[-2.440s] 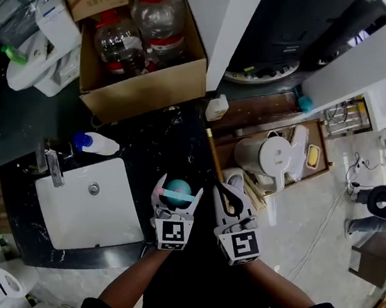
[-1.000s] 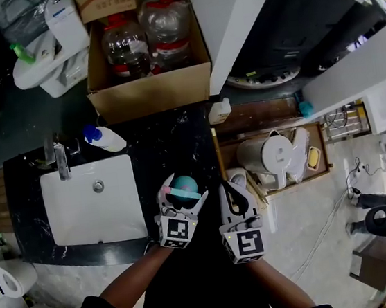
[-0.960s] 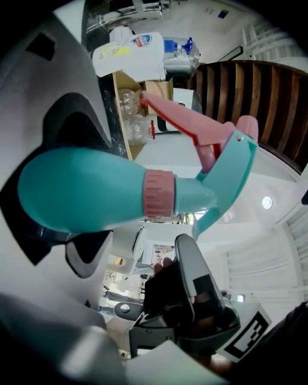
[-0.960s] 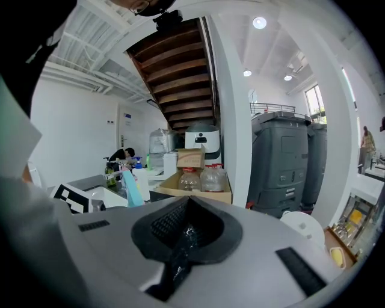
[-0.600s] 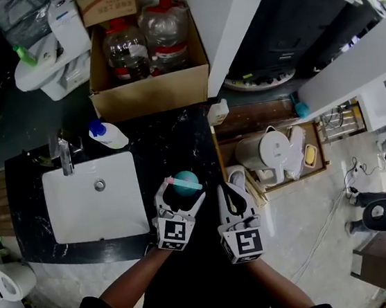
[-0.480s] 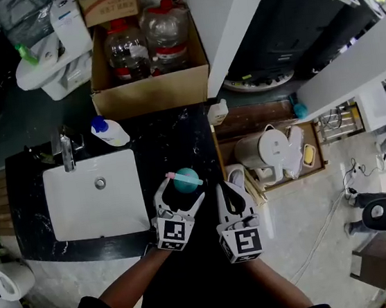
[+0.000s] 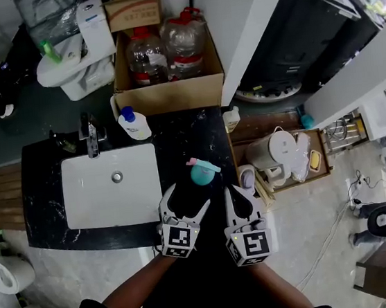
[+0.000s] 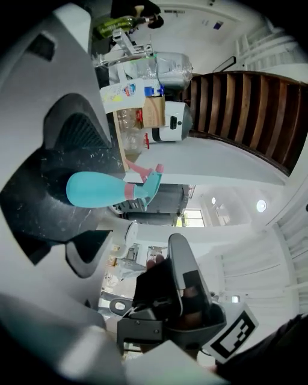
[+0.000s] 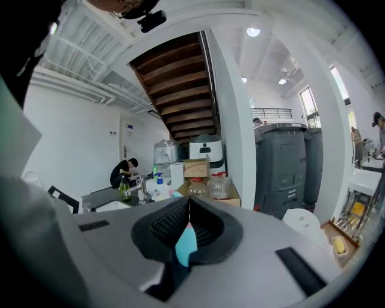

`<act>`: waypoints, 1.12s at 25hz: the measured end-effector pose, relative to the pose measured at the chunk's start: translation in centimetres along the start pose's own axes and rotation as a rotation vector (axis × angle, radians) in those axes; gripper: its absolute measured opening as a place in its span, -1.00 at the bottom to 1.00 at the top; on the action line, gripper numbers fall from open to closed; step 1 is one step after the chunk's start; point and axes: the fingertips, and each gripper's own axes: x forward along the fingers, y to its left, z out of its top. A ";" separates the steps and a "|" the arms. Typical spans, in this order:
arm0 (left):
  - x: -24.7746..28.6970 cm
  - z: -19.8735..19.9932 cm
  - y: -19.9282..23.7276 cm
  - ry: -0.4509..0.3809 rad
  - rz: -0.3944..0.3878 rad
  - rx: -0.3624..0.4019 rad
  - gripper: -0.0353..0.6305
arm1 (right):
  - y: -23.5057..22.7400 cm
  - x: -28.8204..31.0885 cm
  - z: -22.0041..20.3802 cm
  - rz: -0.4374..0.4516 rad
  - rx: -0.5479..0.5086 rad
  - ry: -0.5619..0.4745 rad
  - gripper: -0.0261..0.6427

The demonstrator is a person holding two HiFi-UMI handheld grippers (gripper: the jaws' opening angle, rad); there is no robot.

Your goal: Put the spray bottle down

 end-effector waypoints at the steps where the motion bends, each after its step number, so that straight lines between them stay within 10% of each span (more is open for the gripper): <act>1: -0.8 0.3 0.2 -0.002 0.004 -0.012 0.37 | 0.5 -0.3 0.4 0.002 0.010 -0.008 -0.88; 16: -12.1 6.7 2.4 -0.247 0.081 -0.106 0.28 | 7.4 -3.3 1.7 0.053 0.003 -0.068 -0.88; 28: -16.9 9.4 -0.1 -0.302 0.051 0.049 -0.86 | 11.4 -4.7 1.9 0.137 -0.045 -0.098 -0.88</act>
